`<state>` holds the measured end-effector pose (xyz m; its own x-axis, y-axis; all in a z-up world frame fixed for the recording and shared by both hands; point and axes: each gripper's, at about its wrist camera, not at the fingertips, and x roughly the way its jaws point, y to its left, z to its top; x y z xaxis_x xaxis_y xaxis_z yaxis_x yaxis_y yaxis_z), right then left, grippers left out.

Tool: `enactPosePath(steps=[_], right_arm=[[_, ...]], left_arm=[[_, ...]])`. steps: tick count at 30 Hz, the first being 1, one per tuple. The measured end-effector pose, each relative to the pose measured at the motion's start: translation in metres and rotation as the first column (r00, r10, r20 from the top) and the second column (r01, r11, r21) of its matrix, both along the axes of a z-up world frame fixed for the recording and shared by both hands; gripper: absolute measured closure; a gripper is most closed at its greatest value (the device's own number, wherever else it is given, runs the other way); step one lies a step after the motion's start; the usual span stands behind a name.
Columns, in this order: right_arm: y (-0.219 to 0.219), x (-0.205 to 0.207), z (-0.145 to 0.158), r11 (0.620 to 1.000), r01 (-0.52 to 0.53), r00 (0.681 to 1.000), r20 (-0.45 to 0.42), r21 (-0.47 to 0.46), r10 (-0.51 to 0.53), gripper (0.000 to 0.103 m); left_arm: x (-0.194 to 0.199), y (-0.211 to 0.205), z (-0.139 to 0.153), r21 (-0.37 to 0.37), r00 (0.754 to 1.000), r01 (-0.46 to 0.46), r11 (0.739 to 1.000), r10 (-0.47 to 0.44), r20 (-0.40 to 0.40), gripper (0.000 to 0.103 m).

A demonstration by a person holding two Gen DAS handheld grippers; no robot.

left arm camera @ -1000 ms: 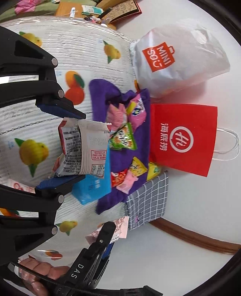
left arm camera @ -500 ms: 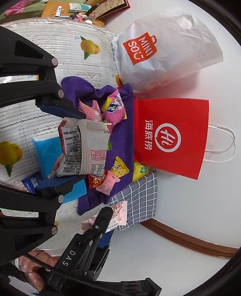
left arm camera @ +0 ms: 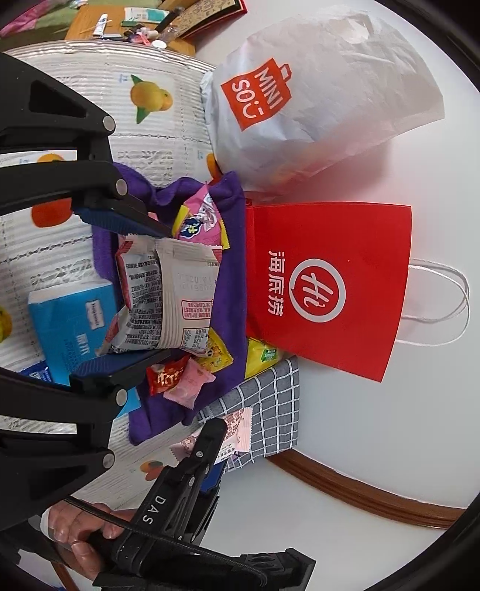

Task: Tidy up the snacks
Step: 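Lift and carry the white bag with the left gripper while the right carries the pink packet over the towel, then open both grippers to drop the white bag and pink packet on the towel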

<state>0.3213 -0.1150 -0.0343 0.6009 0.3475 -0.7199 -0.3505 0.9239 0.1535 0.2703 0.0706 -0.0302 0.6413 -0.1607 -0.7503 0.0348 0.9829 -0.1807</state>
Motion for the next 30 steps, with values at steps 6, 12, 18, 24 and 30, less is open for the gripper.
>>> enactPosePath(steps=[6,12,18,24,30], right_arm=[[-0.006,0.018,-0.012,1.0,0.007,1.0,-0.026,0.0,-0.007,0.069],[-0.016,0.032,-0.023,0.999,0.024,0.998,-0.054,-0.022,-0.025,0.069],[-0.015,0.044,-0.034,1.0,0.005,0.997,-0.08,-0.03,-0.007,0.069],[0.003,0.05,-0.058,0.997,-0.055,0.989,-0.144,-0.059,0.046,0.069],[0.017,0.053,-0.079,0.992,-0.096,0.98,-0.183,-0.083,0.079,0.069]], left_arm=[[0.016,0.012,-0.01,-0.006,1.0,-0.02,1.0,0.02,-0.014,0.05],[0.032,0.024,-0.02,-0.019,0.999,-0.041,0.999,0.041,-0.025,0.05],[0.05,0.024,-0.033,-0.045,0.998,-0.034,0.998,0.032,-0.057,0.05],[0.066,0.019,-0.048,-0.045,0.996,-0.038,0.998,0.034,-0.082,0.049],[0.077,0.018,-0.06,-0.051,0.994,-0.045,0.998,0.04,-0.106,0.049]])
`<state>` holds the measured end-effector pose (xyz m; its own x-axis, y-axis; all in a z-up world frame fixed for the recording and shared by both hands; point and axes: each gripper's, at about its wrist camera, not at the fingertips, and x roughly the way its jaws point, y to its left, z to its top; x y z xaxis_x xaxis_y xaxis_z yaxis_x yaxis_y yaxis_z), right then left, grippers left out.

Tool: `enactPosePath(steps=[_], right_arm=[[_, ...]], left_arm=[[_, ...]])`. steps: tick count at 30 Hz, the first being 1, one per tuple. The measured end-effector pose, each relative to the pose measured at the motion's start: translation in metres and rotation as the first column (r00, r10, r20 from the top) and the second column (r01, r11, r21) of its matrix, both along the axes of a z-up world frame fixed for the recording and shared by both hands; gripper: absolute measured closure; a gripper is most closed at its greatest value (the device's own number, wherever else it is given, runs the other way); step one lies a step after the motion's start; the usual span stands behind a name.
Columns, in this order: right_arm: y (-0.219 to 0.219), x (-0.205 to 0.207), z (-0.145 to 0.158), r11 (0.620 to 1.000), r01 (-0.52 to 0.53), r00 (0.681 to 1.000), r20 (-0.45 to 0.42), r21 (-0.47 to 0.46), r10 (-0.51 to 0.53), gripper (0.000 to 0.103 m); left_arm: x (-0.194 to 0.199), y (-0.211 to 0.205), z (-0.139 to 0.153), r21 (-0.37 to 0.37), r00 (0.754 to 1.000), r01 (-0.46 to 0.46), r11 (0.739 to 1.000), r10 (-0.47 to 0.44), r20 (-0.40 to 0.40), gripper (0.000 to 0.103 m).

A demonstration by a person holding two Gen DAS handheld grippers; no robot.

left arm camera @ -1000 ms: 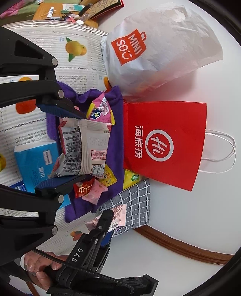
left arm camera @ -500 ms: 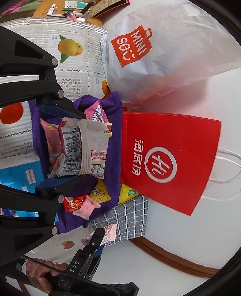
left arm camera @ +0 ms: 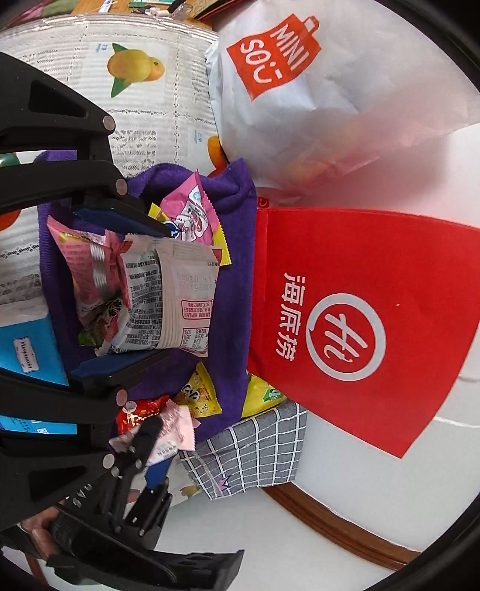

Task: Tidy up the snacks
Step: 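Open both grippers to drop the white bag and pink packet on the towel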

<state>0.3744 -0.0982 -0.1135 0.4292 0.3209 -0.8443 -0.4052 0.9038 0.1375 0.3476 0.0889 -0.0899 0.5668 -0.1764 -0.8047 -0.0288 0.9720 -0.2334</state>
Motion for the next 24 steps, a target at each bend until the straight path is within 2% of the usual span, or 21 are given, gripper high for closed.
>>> enactPosePath(steps=[8,19,22,23,24], right_arm=[[0.002,0.007,-0.021,0.999,0.014,0.999,-0.037,-0.038,-0.016,0.069],[0.003,0.013,-0.033,0.998,0.029,0.998,-0.053,-0.062,-0.033,0.067],[0.003,0.013,-0.031,0.998,0.031,0.998,-0.046,-0.06,-0.034,0.066],[0.003,0.012,-0.028,0.998,0.031,0.999,-0.039,-0.059,-0.033,0.062],[0.003,0.012,-0.025,0.998,0.03,0.999,-0.031,-0.055,-0.032,0.052]], left_arm=[[0.011,-0.007,-0.015,0.0,1.0,0.001,1.0,-0.001,-0.03,0.048],[0.016,-0.014,-0.024,0.015,0.998,0.026,1.0,-0.025,-0.056,0.046],[0.014,-0.012,-0.022,0.008,0.999,0.021,1.0,-0.021,-0.048,0.041],[0.014,-0.012,-0.02,0.012,0.999,0.016,1.0,-0.016,-0.043,0.039],[0.012,-0.011,-0.016,0.017,0.999,0.011,1.0,-0.011,-0.038,0.036]])
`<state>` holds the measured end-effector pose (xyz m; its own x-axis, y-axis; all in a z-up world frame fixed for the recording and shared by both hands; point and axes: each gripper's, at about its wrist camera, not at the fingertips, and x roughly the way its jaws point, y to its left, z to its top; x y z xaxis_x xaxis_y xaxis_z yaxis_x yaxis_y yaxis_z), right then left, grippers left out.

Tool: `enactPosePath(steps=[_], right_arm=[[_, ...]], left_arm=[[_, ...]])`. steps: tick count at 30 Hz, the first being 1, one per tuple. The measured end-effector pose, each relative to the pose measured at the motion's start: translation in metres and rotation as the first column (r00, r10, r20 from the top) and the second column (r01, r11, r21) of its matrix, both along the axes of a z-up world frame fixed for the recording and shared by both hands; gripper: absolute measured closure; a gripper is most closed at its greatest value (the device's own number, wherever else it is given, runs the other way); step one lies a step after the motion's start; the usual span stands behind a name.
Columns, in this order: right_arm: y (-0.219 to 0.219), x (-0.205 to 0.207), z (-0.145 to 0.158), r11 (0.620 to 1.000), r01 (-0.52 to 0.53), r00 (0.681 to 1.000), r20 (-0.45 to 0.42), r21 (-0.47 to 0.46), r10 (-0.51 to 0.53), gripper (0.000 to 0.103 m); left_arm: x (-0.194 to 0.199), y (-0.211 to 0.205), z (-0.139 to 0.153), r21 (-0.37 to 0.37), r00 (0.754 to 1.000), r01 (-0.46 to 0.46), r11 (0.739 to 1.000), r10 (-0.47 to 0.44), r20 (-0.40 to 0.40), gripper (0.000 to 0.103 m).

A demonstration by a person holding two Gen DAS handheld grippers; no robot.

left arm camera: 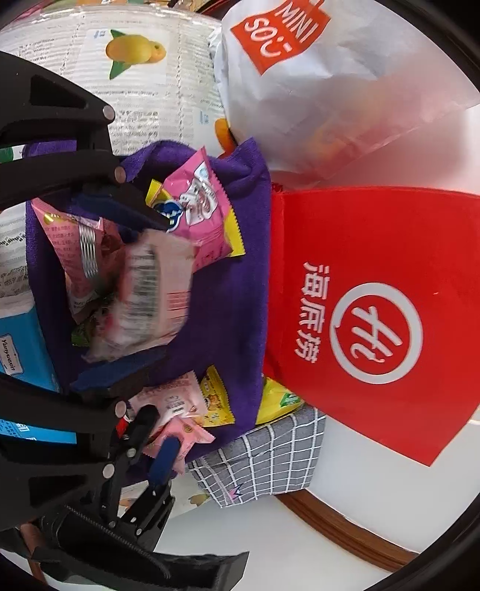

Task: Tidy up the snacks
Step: 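Open both grippers to drop the white bag and pink packet on the towel, then move both grippers back toward the snacks beside the tissue pack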

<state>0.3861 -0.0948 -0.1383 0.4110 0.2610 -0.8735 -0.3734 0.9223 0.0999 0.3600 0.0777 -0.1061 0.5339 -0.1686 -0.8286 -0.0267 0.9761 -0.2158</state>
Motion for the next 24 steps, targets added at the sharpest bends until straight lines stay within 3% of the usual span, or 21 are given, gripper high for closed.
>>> enactPosePath(steps=[2,12,17,24], right_arm=[[-0.001,-0.003,0.008,1.0,0.005,1.0,0.025,0.012,-0.006,0.041],[-0.021,-0.038,0.052,0.995,0.068,0.994,0.084,0.071,-0.074,0.041],[-0.028,-0.073,0.068,0.995,0.084,0.99,0.112,0.05,-0.089,0.041],[-0.041,-0.124,0.073,0.988,0.13,0.988,0.078,0.082,-0.136,0.041]], left_arm=[[-0.002,0.001,0.005,0.0,1.0,-0.002,1.0,0.002,0.009,0.032],[-0.033,0.007,0.032,-0.004,0.999,-0.012,1.0,0.012,0.045,0.029],[-0.06,0.007,0.041,-0.024,0.999,0.007,1.0,-0.005,0.053,0.029],[-0.11,0.006,0.05,-0.017,0.998,0.006,1.0,-0.005,0.069,0.029]])
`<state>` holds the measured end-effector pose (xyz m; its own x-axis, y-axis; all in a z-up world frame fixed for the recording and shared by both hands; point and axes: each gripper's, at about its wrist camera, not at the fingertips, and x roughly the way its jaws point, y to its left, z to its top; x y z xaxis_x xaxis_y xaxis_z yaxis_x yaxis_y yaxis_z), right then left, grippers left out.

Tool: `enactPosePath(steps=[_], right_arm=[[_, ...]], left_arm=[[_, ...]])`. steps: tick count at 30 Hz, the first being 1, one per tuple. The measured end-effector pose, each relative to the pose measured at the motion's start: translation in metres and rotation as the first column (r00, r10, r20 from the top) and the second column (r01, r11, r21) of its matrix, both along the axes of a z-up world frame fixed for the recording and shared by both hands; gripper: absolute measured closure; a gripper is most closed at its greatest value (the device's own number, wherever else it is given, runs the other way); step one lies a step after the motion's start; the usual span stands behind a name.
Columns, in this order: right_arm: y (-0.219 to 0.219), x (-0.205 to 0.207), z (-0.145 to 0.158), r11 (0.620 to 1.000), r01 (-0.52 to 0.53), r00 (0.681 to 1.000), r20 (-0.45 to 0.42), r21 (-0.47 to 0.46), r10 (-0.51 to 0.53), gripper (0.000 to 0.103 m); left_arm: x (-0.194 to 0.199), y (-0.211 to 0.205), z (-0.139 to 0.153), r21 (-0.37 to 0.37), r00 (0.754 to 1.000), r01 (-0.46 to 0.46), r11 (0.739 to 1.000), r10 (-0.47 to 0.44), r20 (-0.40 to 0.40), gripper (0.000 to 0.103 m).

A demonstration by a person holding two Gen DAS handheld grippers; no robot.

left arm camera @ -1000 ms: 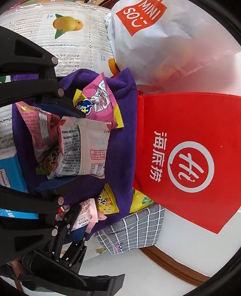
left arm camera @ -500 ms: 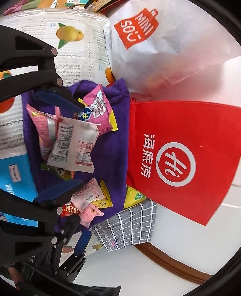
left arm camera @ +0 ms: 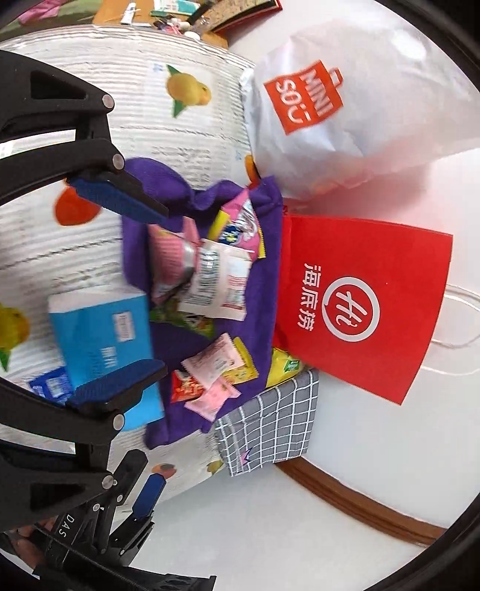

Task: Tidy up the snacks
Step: 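Move both grippers back toward the snacks beside the tissue pack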

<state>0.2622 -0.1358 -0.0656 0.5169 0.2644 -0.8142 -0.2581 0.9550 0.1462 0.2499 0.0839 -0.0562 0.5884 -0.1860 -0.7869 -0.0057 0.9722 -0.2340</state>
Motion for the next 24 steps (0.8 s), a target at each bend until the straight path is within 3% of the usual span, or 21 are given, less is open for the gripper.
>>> enactPosePath(steps=[13,19,24], right_arm=[[-0.004,-0.085,-0.03,1.0,0.016,0.996,-0.092,-0.007,-0.017,0.041],[0.004,-0.108,-0.056,1.0,0.004,0.985,-0.173,0.026,0.001,0.041],[0.022,-0.113,-0.071,1.0,-0.002,0.984,-0.176,-0.007,0.001,0.041]], left_arm=[[-0.066,-0.005,-0.013,-0.019,1.0,0.01,1.0,-0.011,-0.023,0.029],[-0.084,-0.003,-0.019,-0.028,0.999,0.006,1.0,-0.007,-0.032,0.029],[-0.098,0.002,-0.026,-0.022,0.999,0.008,1.0,-0.009,-0.043,0.029]])
